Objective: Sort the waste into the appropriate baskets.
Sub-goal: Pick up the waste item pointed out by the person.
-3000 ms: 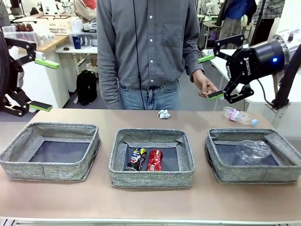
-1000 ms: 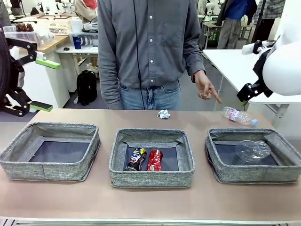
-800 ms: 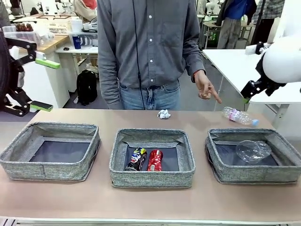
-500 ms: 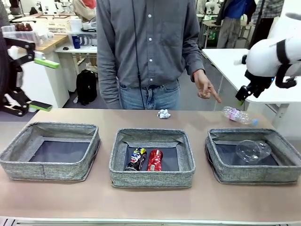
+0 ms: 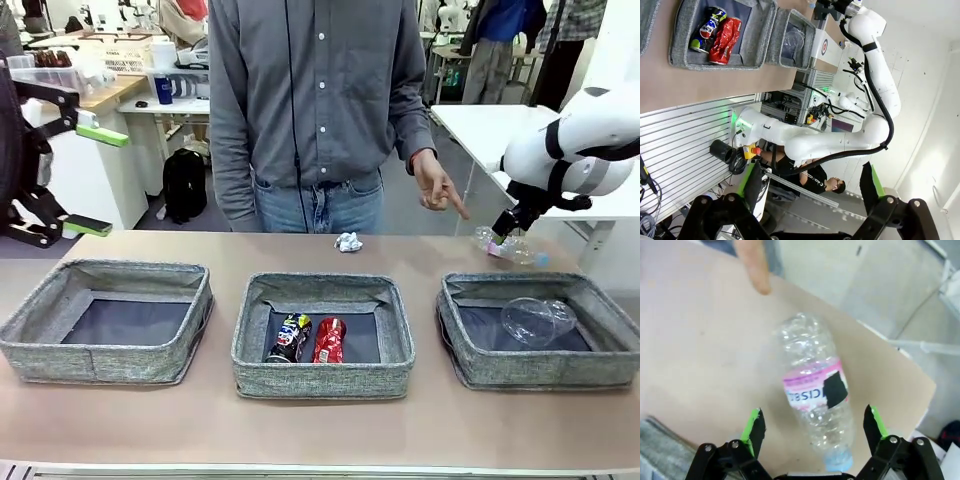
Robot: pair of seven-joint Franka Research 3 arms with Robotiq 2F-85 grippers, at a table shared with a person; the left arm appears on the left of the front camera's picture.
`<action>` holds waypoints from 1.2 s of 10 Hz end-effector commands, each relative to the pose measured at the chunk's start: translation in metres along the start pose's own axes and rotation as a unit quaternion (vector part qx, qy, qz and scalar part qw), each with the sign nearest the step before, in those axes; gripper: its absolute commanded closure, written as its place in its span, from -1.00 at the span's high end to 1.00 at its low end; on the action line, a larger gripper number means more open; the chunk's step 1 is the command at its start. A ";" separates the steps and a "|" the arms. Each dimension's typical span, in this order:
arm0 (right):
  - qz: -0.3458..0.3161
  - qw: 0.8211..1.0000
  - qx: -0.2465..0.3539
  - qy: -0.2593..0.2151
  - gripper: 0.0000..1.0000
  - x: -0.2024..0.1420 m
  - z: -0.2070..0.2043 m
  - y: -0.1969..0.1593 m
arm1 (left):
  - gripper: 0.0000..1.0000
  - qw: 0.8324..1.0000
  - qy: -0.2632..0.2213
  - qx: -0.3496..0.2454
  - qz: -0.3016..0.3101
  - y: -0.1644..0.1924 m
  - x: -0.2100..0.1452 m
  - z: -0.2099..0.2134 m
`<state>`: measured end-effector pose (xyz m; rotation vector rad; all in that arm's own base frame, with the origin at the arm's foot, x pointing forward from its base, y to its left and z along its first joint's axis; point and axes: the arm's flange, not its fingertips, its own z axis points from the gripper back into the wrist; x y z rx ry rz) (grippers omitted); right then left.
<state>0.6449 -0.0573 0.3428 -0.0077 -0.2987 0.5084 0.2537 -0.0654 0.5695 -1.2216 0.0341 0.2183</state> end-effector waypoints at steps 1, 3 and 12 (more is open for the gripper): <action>-0.014 1.000 0.003 -0.010 1.00 0.003 -0.006 -0.011 | 1.00 1.000 0.002 -0.011 -0.010 0.001 -0.002 -0.003; -0.032 0.999 0.016 -0.013 1.00 0.002 -0.019 -0.019 | 1.00 1.000 0.002 -0.011 -0.010 0.001 -0.002 -0.003; -0.042 0.998 0.044 0.021 -1.00 0.000 -0.035 -0.015 | 1.00 1.000 0.002 -0.011 -0.010 0.001 -0.002 -0.003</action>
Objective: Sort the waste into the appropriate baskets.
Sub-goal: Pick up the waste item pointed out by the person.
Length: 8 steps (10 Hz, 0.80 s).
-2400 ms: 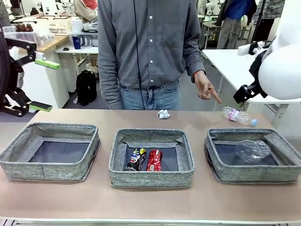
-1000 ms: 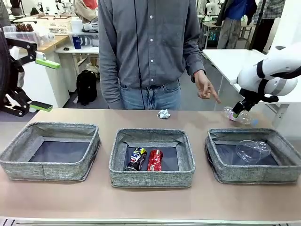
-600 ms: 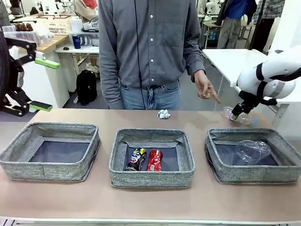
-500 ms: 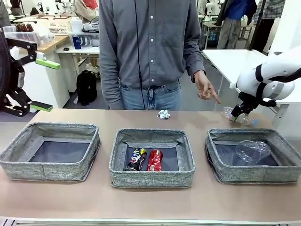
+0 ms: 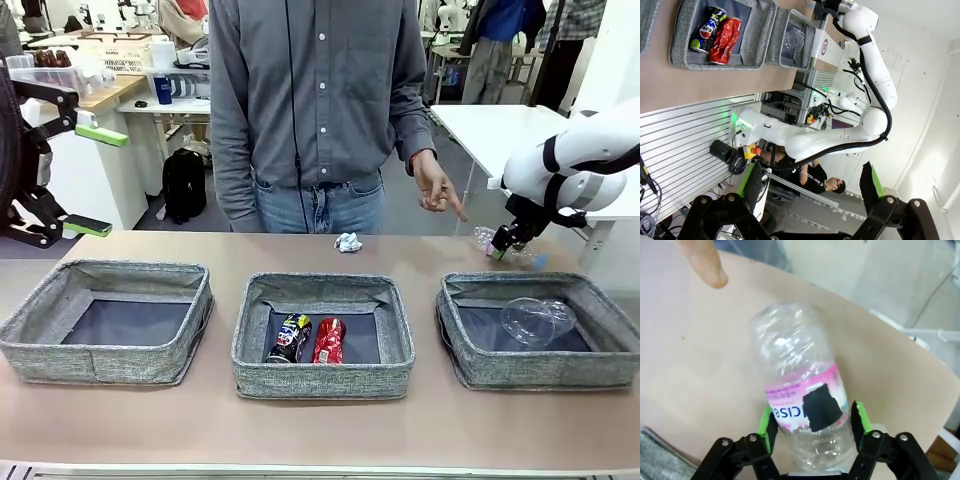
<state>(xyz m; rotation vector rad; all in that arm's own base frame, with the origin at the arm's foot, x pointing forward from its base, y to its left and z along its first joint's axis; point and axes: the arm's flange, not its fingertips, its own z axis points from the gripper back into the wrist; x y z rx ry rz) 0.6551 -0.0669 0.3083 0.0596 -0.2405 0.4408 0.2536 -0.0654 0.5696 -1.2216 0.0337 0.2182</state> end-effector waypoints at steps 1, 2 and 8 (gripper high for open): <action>0.000 1.000 0.009 0.001 -1.00 0.007 0.000 -0.002 | 1.00 1.000 0.002 -0.011 -0.010 0.001 -0.002 -0.003; 0.001 1.000 0.010 0.002 -1.00 0.007 0.000 -0.002 | 1.00 1.000 0.002 -0.011 -0.010 0.001 -0.002 -0.003; -0.026 0.999 0.027 -0.010 -1.00 0.008 0.003 -0.001 | 1.00 1.000 0.002 -0.011 -0.010 0.001 -0.002 -0.003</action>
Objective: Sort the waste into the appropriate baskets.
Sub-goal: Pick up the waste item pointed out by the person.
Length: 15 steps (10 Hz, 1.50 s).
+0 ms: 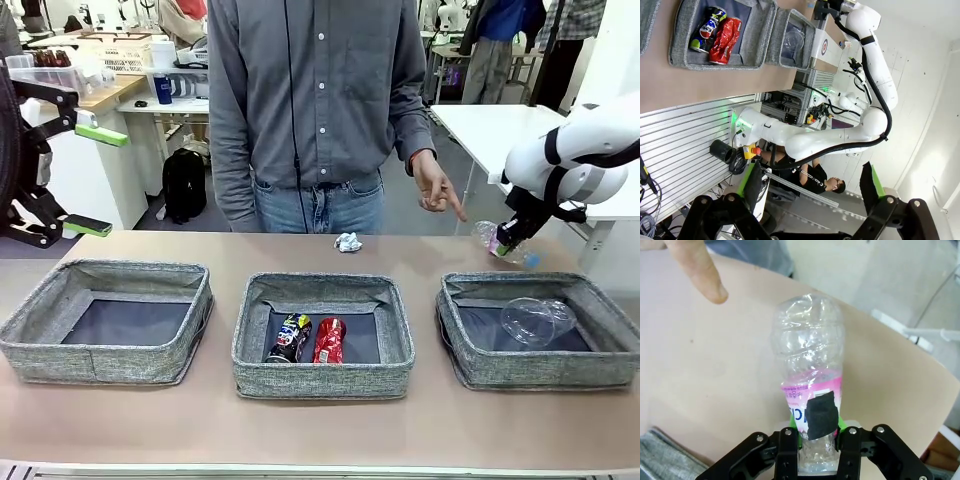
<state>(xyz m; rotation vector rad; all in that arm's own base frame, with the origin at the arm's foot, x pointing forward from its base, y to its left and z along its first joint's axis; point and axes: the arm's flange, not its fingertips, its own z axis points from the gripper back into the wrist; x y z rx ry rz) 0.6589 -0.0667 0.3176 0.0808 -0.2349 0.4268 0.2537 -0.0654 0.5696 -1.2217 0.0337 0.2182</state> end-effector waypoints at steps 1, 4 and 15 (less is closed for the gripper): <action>-0.032 0.999 0.014 -0.018 -1.00 0.003 0.000 0.000 | 1.00 1.000 0.002 -0.011 -0.010 0.001 -0.002 -0.003; -0.138 0.990 -0.015 -0.014 -1.00 0.000 0.062 0.018 | 1.00 1.000 0.002 -0.011 -0.010 0.001 -0.002 -0.003; -0.202 0.978 -0.040 0.026 -1.00 -0.051 0.260 0.245 | 1.00 1.000 0.002 -0.011 -0.010 0.001 -0.002 -0.003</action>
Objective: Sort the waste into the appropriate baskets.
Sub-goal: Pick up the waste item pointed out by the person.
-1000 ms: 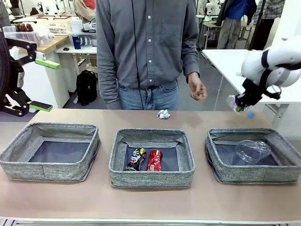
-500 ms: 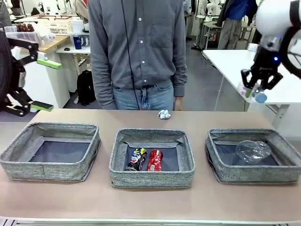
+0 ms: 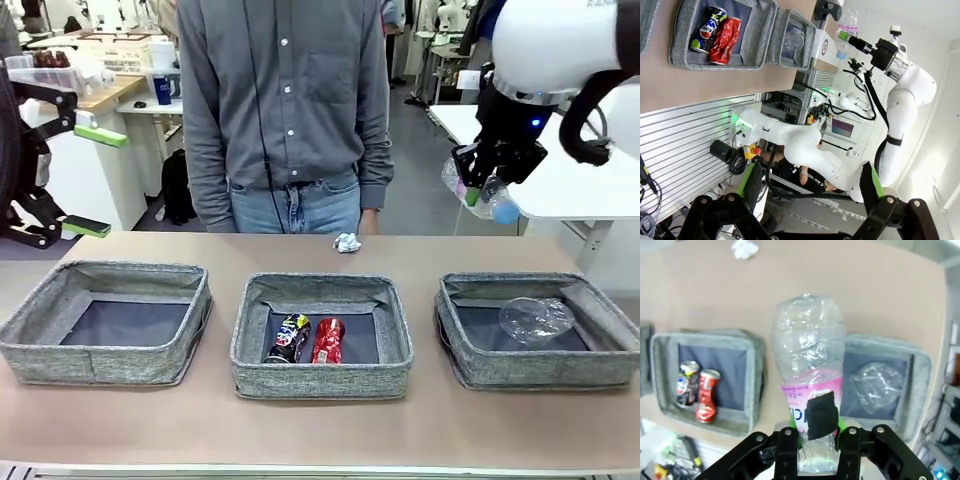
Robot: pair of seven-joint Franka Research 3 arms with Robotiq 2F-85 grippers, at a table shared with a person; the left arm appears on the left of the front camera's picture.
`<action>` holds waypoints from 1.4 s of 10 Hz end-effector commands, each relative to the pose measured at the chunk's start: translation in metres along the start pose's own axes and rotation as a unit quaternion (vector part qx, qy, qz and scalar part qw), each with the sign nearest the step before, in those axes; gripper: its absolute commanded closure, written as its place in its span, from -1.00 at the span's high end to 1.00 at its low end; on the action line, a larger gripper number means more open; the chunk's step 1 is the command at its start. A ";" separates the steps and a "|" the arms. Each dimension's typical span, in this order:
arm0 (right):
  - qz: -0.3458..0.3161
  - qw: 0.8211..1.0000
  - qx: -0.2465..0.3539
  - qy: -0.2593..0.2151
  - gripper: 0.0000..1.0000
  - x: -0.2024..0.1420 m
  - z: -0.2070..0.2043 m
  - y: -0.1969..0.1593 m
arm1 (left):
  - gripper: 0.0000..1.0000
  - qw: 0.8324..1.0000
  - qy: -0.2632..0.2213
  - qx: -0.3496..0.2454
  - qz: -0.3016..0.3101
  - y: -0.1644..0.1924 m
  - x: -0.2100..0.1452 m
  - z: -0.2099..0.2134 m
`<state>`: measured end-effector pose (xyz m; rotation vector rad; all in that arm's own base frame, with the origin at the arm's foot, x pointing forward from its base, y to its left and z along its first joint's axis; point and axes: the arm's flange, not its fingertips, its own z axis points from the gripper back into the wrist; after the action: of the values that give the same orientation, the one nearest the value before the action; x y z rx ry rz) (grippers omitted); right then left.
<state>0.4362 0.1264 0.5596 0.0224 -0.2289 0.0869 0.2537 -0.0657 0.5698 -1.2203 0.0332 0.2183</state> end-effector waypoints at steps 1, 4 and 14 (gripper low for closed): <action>-0.038 0.999 0.004 0.025 -1.00 0.019 0.001 -0.026 | 1.00 1.000 0.002 -0.011 -0.010 0.001 -0.002 -0.003; -0.026 0.999 -0.036 0.001 -0.56 0.011 0.016 0.014 | 1.00 1.000 0.002 -0.011 -0.010 0.001 -0.002 -0.003; -0.134 0.991 -0.003 0.003 -0.56 -0.067 0.234 0.246 | 1.00 1.000 0.002 -0.011 -0.010 0.001 -0.002 -0.003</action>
<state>0.3026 0.3627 0.7667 0.0232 -0.2501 -0.1728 0.2538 -0.0660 0.5699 -1.2195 0.0326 0.2186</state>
